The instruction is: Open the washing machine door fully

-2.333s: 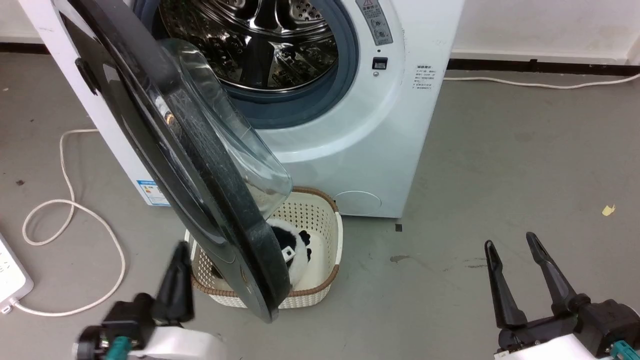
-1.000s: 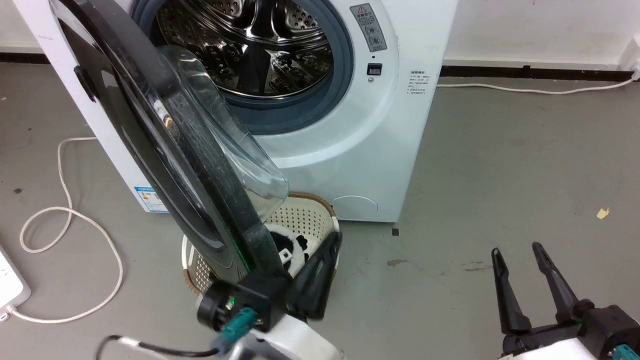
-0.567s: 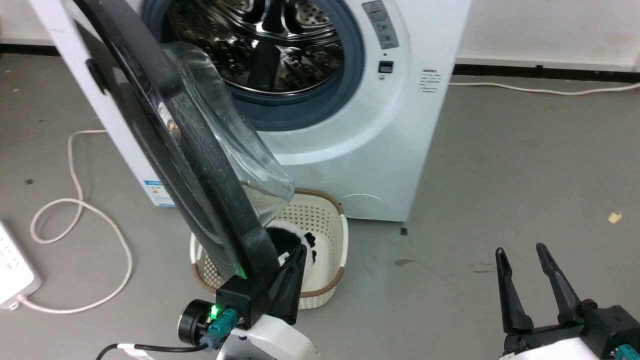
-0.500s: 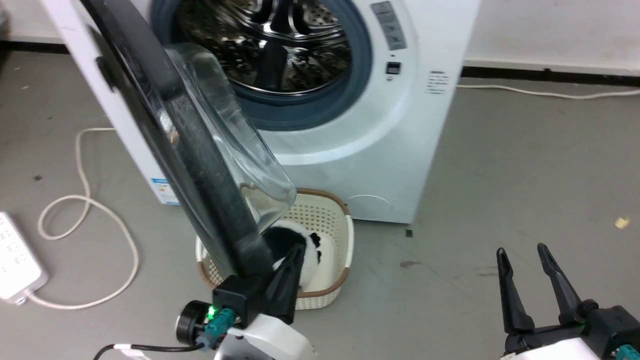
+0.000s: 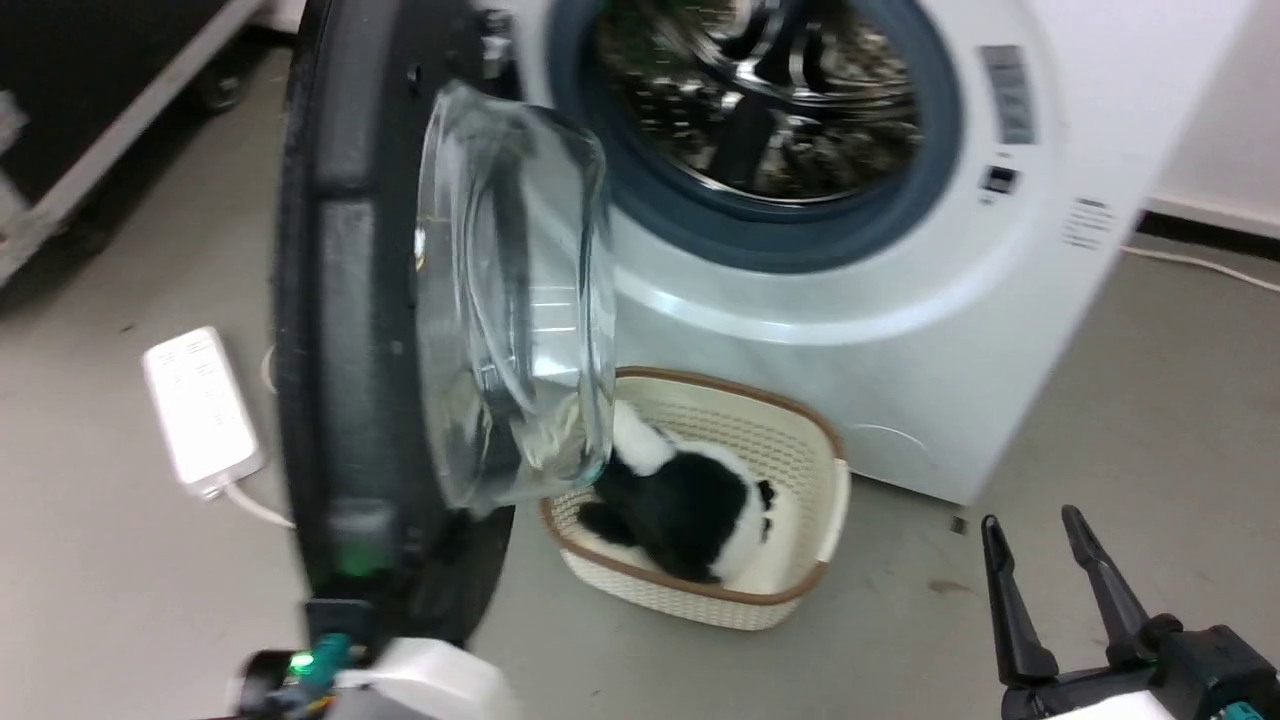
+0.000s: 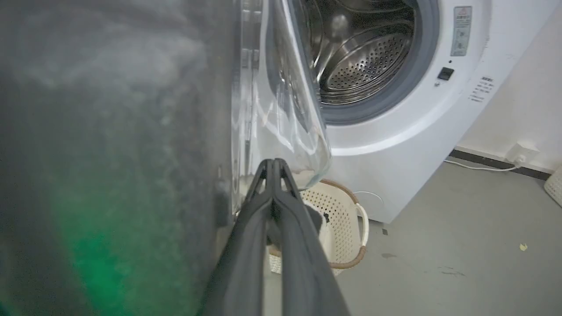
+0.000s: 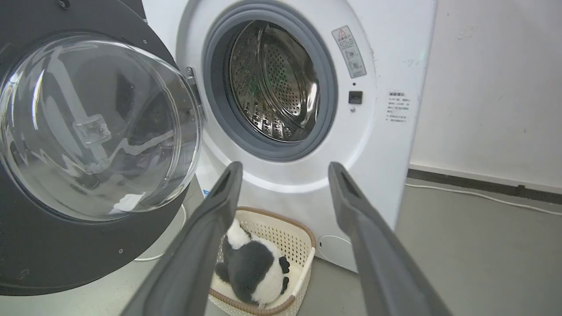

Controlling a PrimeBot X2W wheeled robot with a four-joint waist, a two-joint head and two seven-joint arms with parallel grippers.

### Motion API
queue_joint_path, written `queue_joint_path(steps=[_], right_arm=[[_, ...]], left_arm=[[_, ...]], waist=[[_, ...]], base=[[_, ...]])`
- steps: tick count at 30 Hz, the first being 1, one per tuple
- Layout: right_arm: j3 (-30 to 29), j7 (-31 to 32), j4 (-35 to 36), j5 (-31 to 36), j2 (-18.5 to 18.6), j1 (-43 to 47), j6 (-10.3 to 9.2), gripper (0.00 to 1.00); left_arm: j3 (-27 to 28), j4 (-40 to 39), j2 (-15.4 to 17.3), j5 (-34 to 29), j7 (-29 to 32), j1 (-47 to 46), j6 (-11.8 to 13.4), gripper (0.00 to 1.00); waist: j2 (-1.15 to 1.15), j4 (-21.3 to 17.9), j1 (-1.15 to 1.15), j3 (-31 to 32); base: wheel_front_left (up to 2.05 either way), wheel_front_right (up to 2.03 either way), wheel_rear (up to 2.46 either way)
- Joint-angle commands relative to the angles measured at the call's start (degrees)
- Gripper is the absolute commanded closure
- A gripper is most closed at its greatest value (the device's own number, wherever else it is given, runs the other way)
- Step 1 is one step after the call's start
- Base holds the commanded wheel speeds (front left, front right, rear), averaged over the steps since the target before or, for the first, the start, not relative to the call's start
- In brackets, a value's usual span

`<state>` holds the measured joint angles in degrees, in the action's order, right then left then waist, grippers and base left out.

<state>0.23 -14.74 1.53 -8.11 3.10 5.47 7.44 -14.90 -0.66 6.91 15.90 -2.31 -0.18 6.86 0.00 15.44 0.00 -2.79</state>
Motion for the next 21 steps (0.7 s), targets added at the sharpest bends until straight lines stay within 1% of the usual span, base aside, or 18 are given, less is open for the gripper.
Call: queue_joint_path(steps=[1, 6, 10, 13, 16, 21], right_arm=[[0.2, -0.3, -0.2, 0.2, -0.2, 0.5, 0.05, 0.00], [0.7, -0.3, -0.2, 0.5, -0.2, -0.1, 0.05, 0.00], [1.1, -0.3, -0.2, 0.7, -0.2, -0.7, 0.05, 0.00], [1.1, -0.3, -0.1, 1.1, -0.2, -1.1, 0.05, 0.00], [0.8, -0.3, 0.0, 1.2, 0.2, -1.6, 0.05, 0.00], [0.5, -0.3, 0.2, 1.1, 1.5, -2.5, 0.05, 0.00]], left_arm=[[1.7, -0.1, 1.4, 0.6, 0.2, 0.8, 0.7, 1.00], [6.8, -0.8, 4.1, 2.2, 0.4, 0.8, 2.4, 1.00], [11.9, -0.9, 7.0, 3.9, 0.9, 0.2, 3.6, 1.00], [15.7, -0.4, 9.5, 5.5, 1.7, -0.7, 4.0, 1.00], [19.7, 1.3, 12.0, 7.9, 2.2, -2.2, 3.6, 1.00], [25.1, 6.7, 16.4, 11.4, 2.4, -5.8, 2.3, 1.00]], waist=[[0.00, 3.3, 0.00, -0.1], [0.00, 4.6, 0.00, -1.4], [0.00, 4.1, 0.00, -3.2], [0.00, 3.2, 0.00, -4.9], [0.00, 2.2, 0.00, -6.5], [0.00, 0.8, 0.00, -8.9]], base=[[0.00, 0.00, 0.00], [0.00, 0.00, 0.00], [0.00, 0.00, 0.00], [0.00, 0.00, 0.00], [0.00, 0.00, 0.00], [0.00, 0.00, 0.00]])
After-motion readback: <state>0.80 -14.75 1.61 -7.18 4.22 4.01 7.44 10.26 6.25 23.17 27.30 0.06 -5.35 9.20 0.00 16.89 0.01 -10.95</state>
